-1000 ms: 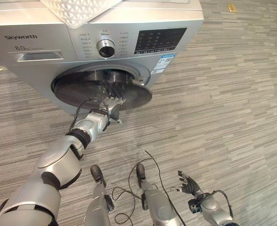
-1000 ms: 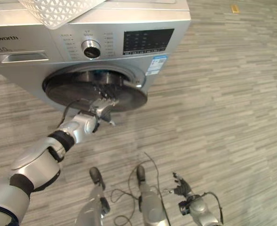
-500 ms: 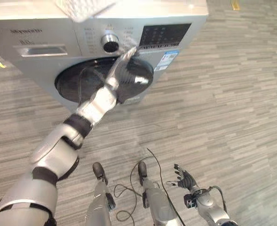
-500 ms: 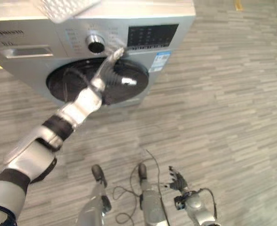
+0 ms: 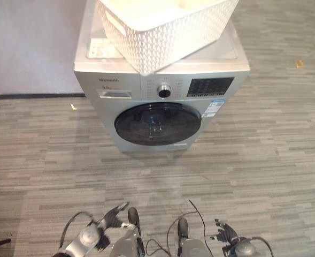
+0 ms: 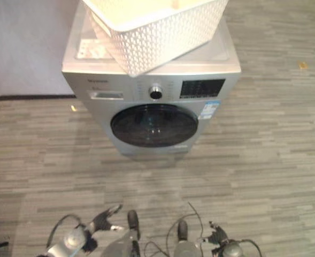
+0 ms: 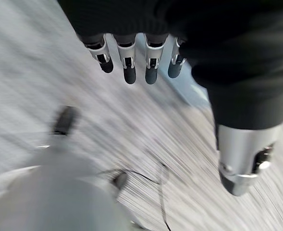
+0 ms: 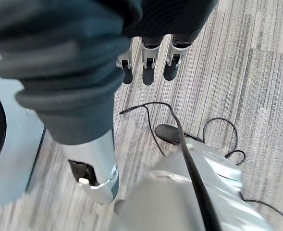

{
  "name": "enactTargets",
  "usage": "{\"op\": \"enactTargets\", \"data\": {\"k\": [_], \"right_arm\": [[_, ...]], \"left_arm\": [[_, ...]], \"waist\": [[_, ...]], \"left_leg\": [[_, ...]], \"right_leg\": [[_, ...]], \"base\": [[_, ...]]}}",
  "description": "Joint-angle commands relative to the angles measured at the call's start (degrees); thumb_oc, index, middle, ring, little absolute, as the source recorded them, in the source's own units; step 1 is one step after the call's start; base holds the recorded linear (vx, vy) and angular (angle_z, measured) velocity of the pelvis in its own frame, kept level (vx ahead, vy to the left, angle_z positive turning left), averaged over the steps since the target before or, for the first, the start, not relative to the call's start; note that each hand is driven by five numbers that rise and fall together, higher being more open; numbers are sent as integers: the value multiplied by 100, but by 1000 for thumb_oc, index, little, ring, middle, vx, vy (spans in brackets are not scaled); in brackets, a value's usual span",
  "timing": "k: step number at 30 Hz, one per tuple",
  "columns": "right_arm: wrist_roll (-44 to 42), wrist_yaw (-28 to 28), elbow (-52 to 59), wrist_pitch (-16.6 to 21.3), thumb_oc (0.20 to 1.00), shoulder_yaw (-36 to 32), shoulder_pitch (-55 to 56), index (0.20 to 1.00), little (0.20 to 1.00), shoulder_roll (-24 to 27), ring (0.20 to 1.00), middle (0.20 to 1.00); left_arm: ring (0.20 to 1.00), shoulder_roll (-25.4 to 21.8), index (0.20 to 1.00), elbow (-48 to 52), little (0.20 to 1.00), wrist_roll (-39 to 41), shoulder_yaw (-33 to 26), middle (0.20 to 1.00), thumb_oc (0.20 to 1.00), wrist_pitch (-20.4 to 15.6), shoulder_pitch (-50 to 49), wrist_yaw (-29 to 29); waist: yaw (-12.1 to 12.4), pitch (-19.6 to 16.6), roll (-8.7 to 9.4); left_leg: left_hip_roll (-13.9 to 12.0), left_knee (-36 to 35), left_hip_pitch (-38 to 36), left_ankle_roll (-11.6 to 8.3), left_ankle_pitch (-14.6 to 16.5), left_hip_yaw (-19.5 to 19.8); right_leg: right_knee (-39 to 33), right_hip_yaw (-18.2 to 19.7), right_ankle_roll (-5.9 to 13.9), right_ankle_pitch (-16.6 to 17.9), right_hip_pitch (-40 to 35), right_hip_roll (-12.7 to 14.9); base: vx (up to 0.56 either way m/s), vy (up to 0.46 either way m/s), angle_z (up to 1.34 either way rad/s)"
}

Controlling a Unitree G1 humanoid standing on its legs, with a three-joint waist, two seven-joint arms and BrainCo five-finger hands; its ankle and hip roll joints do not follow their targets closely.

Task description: Grab the laundry basket,head to the washer,open it,put in the laundry and shut it.

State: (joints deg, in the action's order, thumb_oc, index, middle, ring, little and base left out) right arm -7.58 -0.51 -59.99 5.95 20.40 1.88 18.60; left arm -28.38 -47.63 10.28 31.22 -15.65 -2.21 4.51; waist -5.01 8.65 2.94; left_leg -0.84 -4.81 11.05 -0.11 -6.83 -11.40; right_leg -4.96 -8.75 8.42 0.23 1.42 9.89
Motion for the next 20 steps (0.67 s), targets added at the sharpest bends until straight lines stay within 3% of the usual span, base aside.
{"op": "enactTargets", "data": {"k": [1, 4, 6, 8, 9, 12, 15, 20], "right_arm": [[-26, -108, -260, -23, 1000, -231, 195, 1000, 1000, 160, 1000, 1000], [-128, -151, -559, -74, 1000, -411, 262, 1000, 1000, 54, 1000, 1000], [-309, -194, -650, -125, 1000, -561, 278, 1000, 1000, -50, 1000, 1000], [-530, -197, -641, -158, 1000, -698, 200, 1000, 1000, -129, 1000, 1000], [-615, -179, -581, -142, 1000, -817, 196, 1000, 1000, -214, 1000, 1000], [-644, -165, -536, -196, 1000, -728, 76, 1000, 1000, -309, 1000, 1000], [-460, -203, -655, -260, 1000, -641, 129, 1000, 1000, -476, 1000, 1000], [-299, -228, -651, -299, 1000, -472, 191, 1000, 1000, -533, 1000, 1000]], "left_arm": [[1000, 200, 1000, -368, 1000, 220, -282, 1000, 1000, 24, -33, 242], [1000, 357, 1000, -717, 1000, 116, -523, 1000, 1000, 70, -113, 199], [1000, 486, 1000, -1007, 1000, 166, -821, 1000, 1000, 141, -106, 74], [1000, 547, 1000, -1265, 1000, 323, -1248, 1000, 1000, 167, -67, -22], [1000, 657, 1000, -1579, 1000, 508, -1640, 1000, 1000, 202, -104, -5], [1000, 788, 1000, -2034, 1000, 824, -1949, 1000, 1000, 316, 18, -73], [1000, 981, 1000, -2257, 1000, 958, -2189, 1000, 1000, 387, -49, 68], [1000, 1146, 1000, -2210, 1000, 1116, -2254, 1000, 1000, 394, -36, 80]], "waist": [[141, -129, -96], [182, -223, -161], [174, -178, -280], [203, -59, -398], [320, -132, -397], [368, -206, -314], [445, -358, -108], [506, -747, -53]], "left_leg": [[-133, 784, -110, 64, 974, 355], [-34, 694, -284, 133, 959, 550], [49, 634, -455, 273, 895, 813], [40, 619, -608, 321, 869, 937], [-32, 492, -723, 236, 899, 947], [-90, 387, -919, 85, 917, 1058], [-128, 427, -1053, -7, 988, 1217], [-327, 139, -1241, -220, 855, 1277]], "right_leg": [[983, -371, 37, -323, 285, 161], [1416, -424, 77, -223, 281, 222], [2601, -173, 95, 102, 553, 184], [3325, 144, 78, 94, 936, 1], [2552, -262, -8, -205, 716, 206], [1458, -284, 11, -105, 602, 251], [1095, -338, 44, -124, 199, 190], [508, -698, 37, -132, -324, 26]], "base": [[123, 86, 12], [67, 62, 48], [63, 121, 62], [26, 12, 67], [50, -169, 35], [99, -215, 19], [102, -220, 28], [103, -165, 48]]}}
